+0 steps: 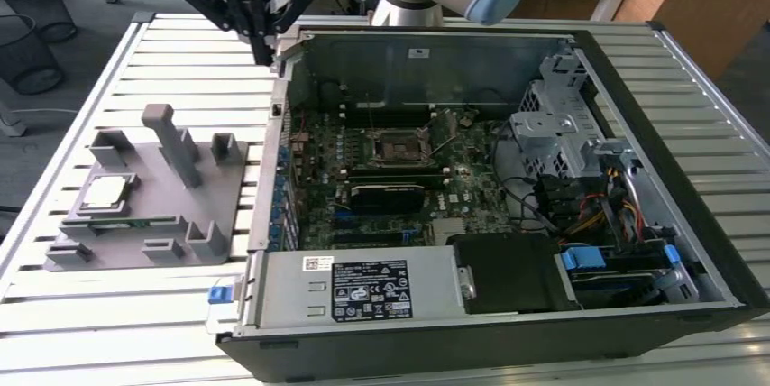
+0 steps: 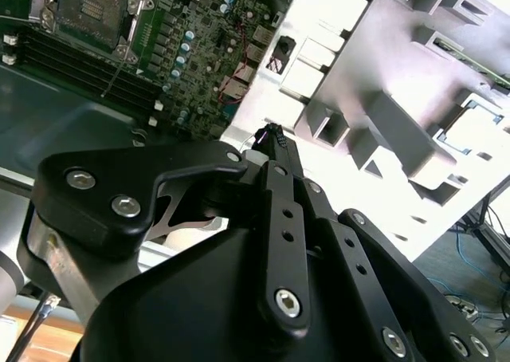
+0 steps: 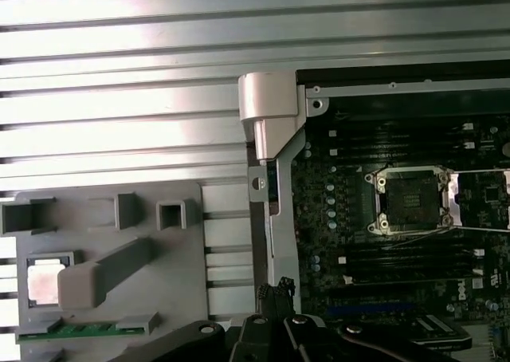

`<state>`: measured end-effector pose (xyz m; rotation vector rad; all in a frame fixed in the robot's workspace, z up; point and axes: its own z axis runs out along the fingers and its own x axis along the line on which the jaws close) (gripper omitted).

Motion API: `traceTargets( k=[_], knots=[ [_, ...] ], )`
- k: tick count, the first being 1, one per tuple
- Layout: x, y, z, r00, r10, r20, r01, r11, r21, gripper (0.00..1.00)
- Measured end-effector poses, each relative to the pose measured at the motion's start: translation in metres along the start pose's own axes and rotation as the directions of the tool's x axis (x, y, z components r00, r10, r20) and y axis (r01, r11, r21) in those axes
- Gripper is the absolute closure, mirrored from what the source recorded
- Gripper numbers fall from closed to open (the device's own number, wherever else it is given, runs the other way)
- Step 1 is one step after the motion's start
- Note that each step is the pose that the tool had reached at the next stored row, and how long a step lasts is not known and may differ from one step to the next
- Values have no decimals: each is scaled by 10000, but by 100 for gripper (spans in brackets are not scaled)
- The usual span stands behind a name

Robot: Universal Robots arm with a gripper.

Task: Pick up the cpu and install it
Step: 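Reach for the cpu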

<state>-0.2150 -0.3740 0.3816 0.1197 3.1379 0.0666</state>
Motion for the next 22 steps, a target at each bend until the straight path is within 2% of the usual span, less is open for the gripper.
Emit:
traceTargets(
  k=[7, 11, 13, 16, 19, 22],
  knots=[
    [53, 6, 8, 10000, 1, -6, -1, 10000, 0, 89],
    [128, 27, 13, 10000, -1, -7, 1, 10000, 1, 89],
    [184, 41, 15, 10000, 1, -7, -1, 10000, 1, 89],
    [313, 48, 18, 10000, -1, -6, 1, 10000, 0, 89],
    [443, 39, 20, 10000, 2, -8, -2, 10000, 2, 89],
    [541, 21, 26, 10000, 0, -7, 0, 10000, 1, 89]
  ],
)
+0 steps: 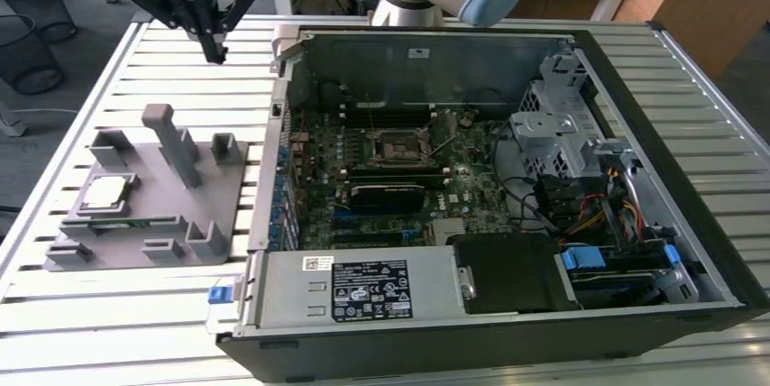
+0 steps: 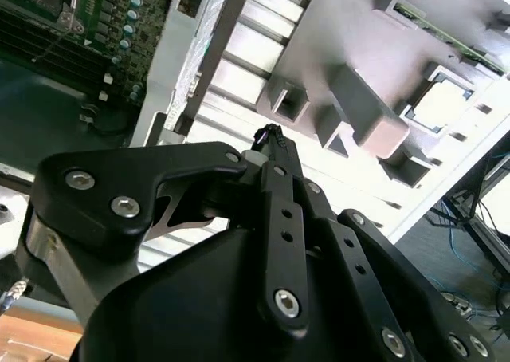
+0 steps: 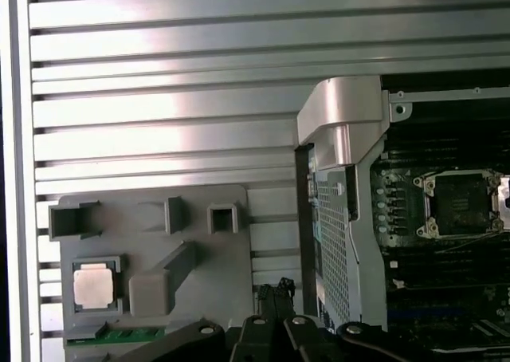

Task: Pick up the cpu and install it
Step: 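Reach for the cpu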

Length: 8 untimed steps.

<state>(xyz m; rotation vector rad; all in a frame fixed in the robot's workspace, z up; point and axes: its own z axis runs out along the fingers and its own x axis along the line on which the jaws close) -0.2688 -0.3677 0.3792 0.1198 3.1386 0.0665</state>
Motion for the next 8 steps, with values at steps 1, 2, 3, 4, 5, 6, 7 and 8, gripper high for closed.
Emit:
traceTargets(
  k=[1, 2, 3, 4, 5, 6, 7, 8],
  knots=[
    [27, -11, 2, 10000, 1, 0, -1, 10000, -1, 89],
    [46, -22, 3, 10000, 0, 0, 0, 10000, 0, 89],
    [60, -37, 3, 10000, -4, -1, 4, 10000, 0, 89],
    [74, -51, 4, 10000, -6, 0, 6, 10000, 0, 89],
    [93, -63, 6, 10000, -8, 0, 8, 10000, 0, 89],
    [116, -76, 9, 10000, -11, -1, 11, 10000, 0, 89],
    [146, -87, 12, 10000, -12, -1, 12, 10000, 0, 89],
    [185, -92, 15, 10000, -13, -1, 13, 10000, 1, 89]
  ],
)
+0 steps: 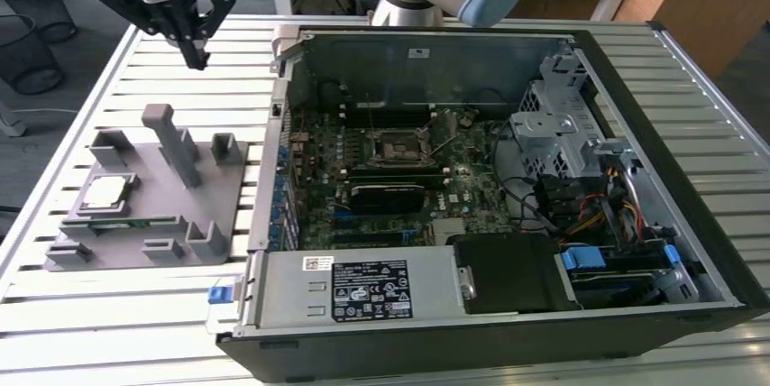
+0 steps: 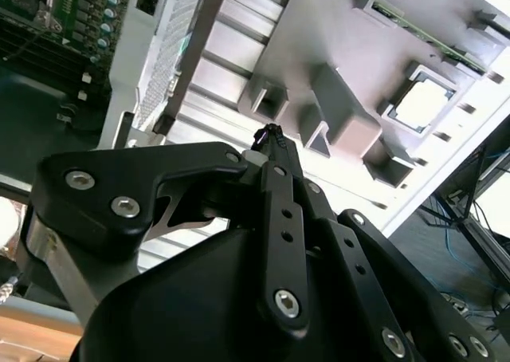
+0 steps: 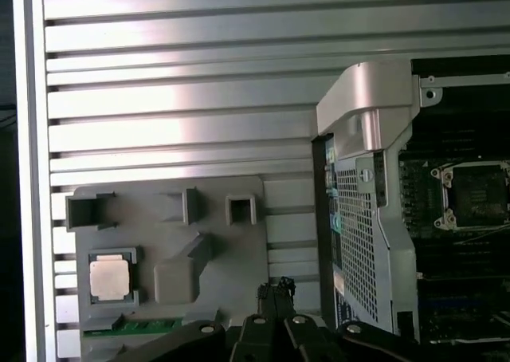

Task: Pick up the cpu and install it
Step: 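Reach for the cpu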

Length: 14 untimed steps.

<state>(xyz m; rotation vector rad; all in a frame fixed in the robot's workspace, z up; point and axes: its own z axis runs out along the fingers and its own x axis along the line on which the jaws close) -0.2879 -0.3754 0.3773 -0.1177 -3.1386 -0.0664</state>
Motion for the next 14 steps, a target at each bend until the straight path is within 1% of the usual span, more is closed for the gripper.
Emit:
traceTargets(
  k=[4, 6, 12, 14],
  knots=[
    [172, -21, 9, 10000, -2, 0, 2, 10000, 0, 89],
    [243, -46, 17, 10000, -2, 1, 2, 10000, -1, 89],
    [304, -115, 48, 9998, -189, -8, 189, 9998, 0, 89],
    [347, -130, 55, 9998, -218, -8, 218, 9998, -1, 89]
  ],
)
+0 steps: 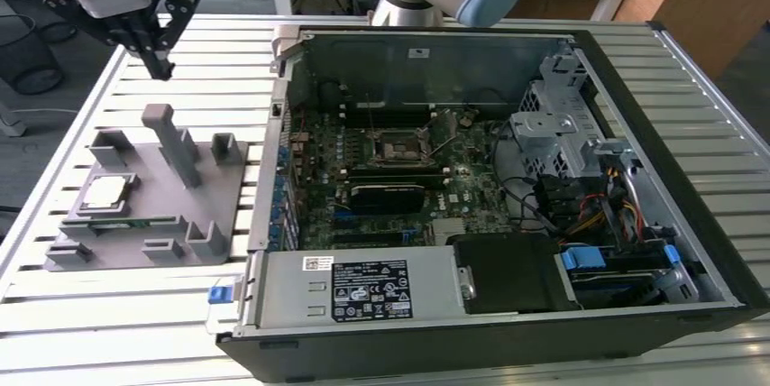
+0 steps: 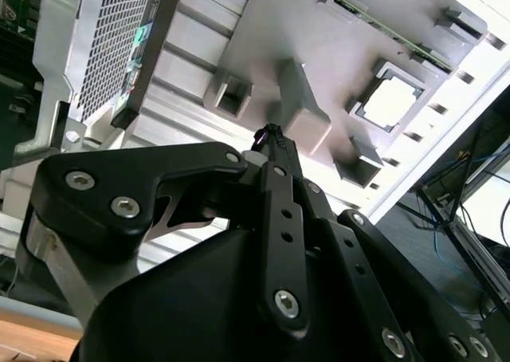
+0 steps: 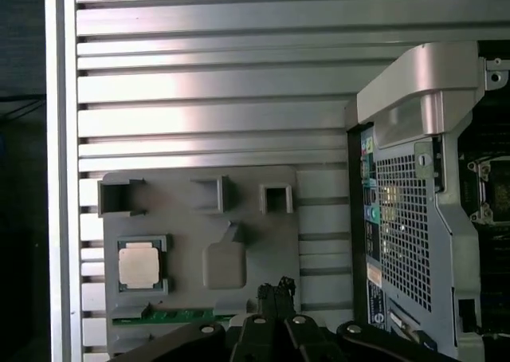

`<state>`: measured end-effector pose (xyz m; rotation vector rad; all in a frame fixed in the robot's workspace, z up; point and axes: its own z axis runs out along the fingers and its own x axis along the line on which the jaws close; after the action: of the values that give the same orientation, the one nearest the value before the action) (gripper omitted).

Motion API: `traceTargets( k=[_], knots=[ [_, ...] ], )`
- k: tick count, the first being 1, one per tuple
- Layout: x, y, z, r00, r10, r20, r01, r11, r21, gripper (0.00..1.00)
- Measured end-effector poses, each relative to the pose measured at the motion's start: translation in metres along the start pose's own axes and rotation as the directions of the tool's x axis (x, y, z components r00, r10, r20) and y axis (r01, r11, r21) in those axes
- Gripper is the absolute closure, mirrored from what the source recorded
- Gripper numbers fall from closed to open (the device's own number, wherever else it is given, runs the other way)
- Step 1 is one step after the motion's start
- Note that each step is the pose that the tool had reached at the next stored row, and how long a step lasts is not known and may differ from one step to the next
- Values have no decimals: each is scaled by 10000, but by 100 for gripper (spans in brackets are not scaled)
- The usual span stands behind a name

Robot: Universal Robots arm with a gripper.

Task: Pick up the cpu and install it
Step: 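Reach for the cpu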

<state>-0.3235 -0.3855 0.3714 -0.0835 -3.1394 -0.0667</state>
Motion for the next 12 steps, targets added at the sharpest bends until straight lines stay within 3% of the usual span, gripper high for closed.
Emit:
traceTargets(
  k=[7, 12],
  knots=[
    [257, -20, 16, 10000, -16, -2, 16, 10000, 1, 89],
    [372, -27, 28, 10000, -17, -1, 17, 10000, 1, 89]
  ],
)
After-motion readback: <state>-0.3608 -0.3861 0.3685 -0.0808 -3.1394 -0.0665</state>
